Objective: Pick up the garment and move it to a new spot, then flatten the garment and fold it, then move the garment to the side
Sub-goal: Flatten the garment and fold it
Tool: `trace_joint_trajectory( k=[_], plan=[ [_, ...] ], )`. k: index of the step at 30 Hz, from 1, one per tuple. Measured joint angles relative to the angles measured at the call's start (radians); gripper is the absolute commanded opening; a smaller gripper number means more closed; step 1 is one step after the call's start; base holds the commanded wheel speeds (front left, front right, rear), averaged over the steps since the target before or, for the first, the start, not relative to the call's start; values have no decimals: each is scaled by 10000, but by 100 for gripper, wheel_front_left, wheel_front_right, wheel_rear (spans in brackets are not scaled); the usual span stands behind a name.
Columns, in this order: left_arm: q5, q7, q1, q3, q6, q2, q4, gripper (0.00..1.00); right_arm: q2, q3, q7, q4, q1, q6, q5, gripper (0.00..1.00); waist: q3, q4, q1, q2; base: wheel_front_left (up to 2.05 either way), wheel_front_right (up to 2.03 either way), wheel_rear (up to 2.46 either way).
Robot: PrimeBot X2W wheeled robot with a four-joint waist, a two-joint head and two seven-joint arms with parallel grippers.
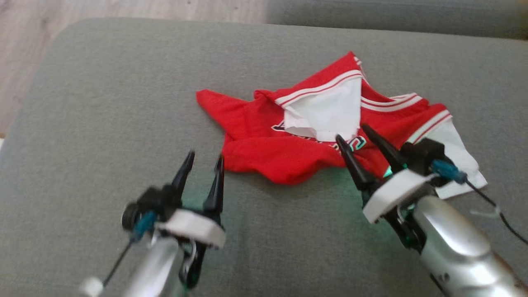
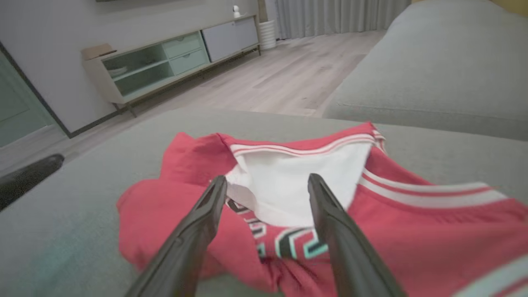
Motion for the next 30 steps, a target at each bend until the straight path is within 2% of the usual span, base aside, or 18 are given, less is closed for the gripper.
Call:
trace_joint_trajectory(
  k=[4, 8, 12, 23, 30],
  plan=[
    [0, 35, -1600, -405, -265, -13, 1421, 100, 213, -736, 0, -27, 762, 0, -608, 100, 142, -285, 1, 0, 0, 0, 0],
    [-495, 732, -2897, -920, -439, -54, 2832, 100, 391, -1118, 0, -161, 960, 0, -1020, 100, 286, -537, 2, 0, 0, 0, 0],
    [-1089, 1361, -3428, -1425, -443, -75, 3772, 100, 510, -1363, 0, -270, 1005, 0, -1225, 100, 388, -733, 1, 0, 0, 0, 0],
    [-3568, 2063, -3353, -3290, -514, 238, 3831, 100, 658, -1868, 0, -374, 1369, 0, -1528, 100, 374, -617, 1, 0, 0, 0, 0],
    [-4468, 2100, -3343, -3960, -514, 522, 3824, 100, 792, -1885, 0, -376, 1392, 0, -1528, 100, 342, -613, 0, 0, 0, 0, 0]
  ],
)
